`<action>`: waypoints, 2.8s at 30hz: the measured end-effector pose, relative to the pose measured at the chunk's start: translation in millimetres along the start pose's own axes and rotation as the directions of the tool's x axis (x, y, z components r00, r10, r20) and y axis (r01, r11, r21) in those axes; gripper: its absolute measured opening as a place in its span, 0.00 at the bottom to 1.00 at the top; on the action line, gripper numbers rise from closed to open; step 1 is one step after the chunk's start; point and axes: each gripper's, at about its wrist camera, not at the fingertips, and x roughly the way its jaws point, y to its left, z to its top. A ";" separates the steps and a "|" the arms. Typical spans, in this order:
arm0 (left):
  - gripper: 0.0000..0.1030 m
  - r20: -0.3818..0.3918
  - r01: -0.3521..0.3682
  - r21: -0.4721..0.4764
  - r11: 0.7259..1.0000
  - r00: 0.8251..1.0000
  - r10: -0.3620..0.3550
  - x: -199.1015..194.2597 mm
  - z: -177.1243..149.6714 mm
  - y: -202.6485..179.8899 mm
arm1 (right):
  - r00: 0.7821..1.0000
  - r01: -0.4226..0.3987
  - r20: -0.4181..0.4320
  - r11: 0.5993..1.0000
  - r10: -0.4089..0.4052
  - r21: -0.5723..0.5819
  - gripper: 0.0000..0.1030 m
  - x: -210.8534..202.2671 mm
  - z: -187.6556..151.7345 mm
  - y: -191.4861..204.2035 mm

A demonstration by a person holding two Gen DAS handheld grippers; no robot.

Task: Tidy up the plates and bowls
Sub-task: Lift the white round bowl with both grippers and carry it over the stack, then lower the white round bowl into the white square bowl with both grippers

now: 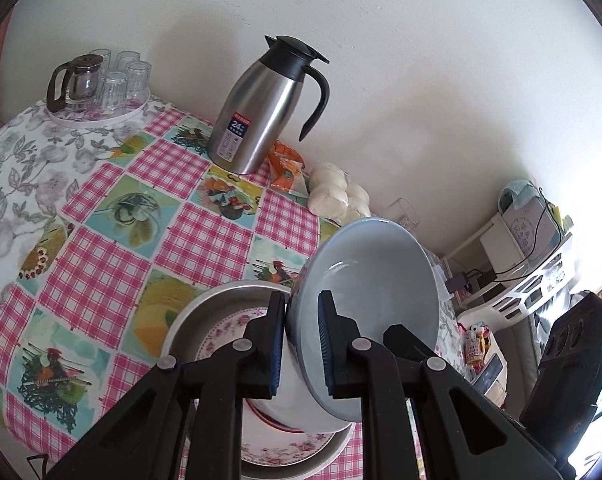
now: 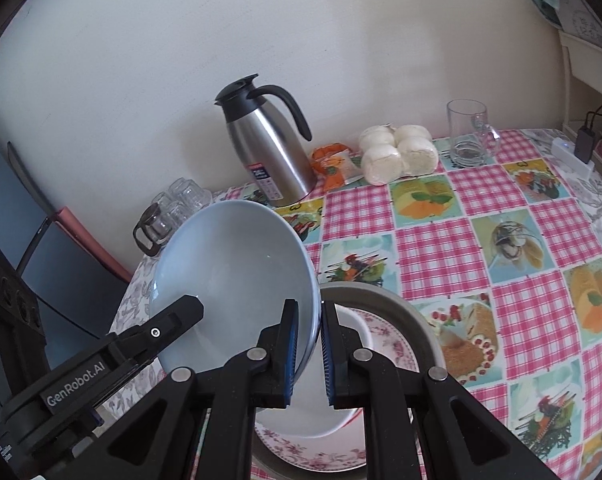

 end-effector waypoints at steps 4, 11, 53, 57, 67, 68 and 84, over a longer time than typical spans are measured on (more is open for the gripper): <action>0.15 -0.002 -0.004 -0.016 1.000 1.000 0.004 -2.2 0.8 9.0 | 1.000 -0.003 -0.005 1.000 0.003 -0.010 0.12 3.1 -3.2 9.5; 0.15 -0.024 -0.013 -0.029 1.000 1.000 0.012 -1.9 -1.3 18.4 | 0.999 0.005 -0.033 1.000 -0.005 -0.015 0.13 10.7 -8.1 17.1; 0.24 -0.185 -0.059 0.054 0.997 0.980 0.068 38.2 -20.5 1.8 | 0.979 0.104 -0.177 0.994 -0.099 0.019 0.15 30.2 -21.9 -12.0; 0.24 -0.186 -0.053 0.043 0.998 0.981 0.060 37.8 -20.1 2.9 | 0.978 0.098 -0.185 0.995 -0.092 0.026 0.15 29.4 -21.9 -12.4; 0.24 -0.186 -0.051 0.025 0.998 0.981 0.055 38.1 -19.3 4.9 | 0.976 0.109 -0.188 0.994 -0.106 0.005 0.16 26.6 -21.4 -8.9; 0.24 -0.187 -0.050 0.025 0.998 0.981 0.054 38.1 -19.2 5.0 | 0.976 0.111 -0.188 0.994 -0.109 0.002 0.16 26.7 -21.3 -8.3; 0.24 -0.171 -0.037 0.022 0.999 0.984 0.040 35.3 -16.5 2.0 | 0.976 0.146 -0.158 0.989 -0.148 -0.023 0.16 19.5 -16.2 -11.3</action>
